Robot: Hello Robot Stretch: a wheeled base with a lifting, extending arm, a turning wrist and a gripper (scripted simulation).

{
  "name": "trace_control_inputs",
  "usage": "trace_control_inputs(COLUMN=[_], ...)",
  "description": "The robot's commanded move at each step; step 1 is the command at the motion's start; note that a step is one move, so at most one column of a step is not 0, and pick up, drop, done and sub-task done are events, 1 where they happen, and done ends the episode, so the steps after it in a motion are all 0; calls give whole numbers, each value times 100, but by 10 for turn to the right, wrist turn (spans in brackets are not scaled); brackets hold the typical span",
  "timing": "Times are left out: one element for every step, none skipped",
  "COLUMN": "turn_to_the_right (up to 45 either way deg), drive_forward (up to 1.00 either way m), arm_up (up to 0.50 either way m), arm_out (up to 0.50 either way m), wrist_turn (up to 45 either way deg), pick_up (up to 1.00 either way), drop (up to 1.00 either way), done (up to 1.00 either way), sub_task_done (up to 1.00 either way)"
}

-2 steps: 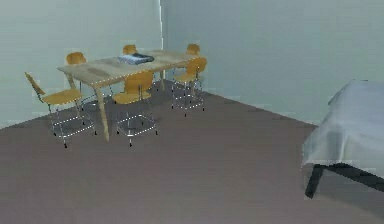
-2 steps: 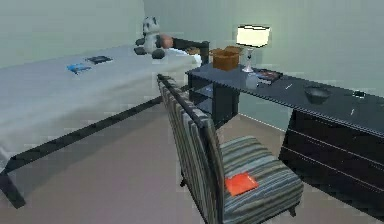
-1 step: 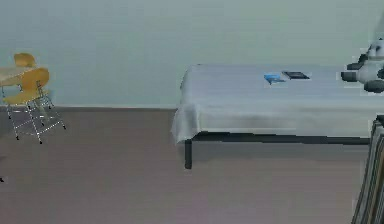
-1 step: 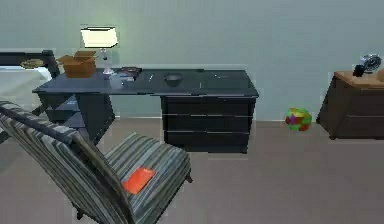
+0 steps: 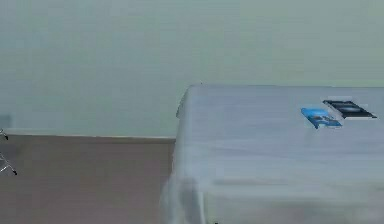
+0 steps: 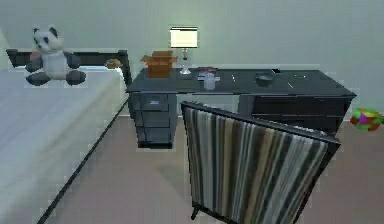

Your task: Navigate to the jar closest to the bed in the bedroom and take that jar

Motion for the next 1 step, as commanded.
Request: trace_control_inputs(turn_to_the_right=[450], drive_forward=[0], arm_up=[0], arm_out=[0], wrist_turn=[0], pick_up=[0], drop=[0], done=[0], sub_task_done=[0])
